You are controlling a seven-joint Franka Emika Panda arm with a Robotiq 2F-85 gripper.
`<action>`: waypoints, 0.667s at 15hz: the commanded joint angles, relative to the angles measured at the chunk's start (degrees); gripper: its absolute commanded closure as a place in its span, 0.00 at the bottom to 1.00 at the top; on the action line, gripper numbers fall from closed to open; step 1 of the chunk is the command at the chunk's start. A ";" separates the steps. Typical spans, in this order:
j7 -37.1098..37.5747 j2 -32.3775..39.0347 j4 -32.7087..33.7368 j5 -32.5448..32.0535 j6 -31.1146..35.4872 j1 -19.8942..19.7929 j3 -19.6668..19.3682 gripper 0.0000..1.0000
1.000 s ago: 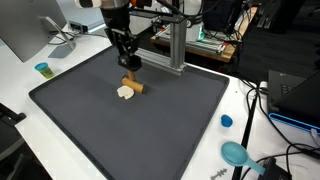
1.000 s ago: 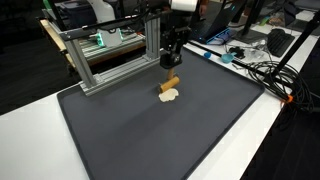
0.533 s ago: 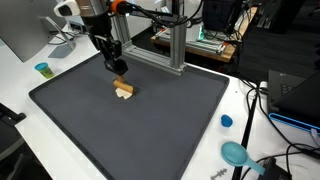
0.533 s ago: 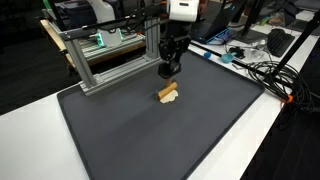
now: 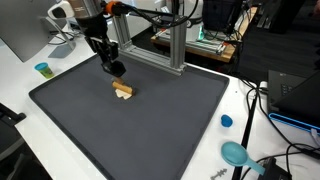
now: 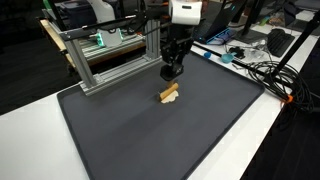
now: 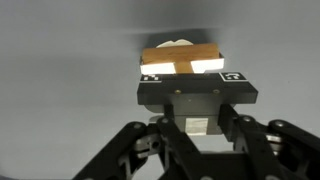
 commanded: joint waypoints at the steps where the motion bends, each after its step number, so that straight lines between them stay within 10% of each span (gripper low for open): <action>1: -0.98 4.07 2.95 2.96 1.93 -0.80 0.89 0.79; 10: -0.32 5.47 4.90 3.19 2.49 -0.64 0.94 0.79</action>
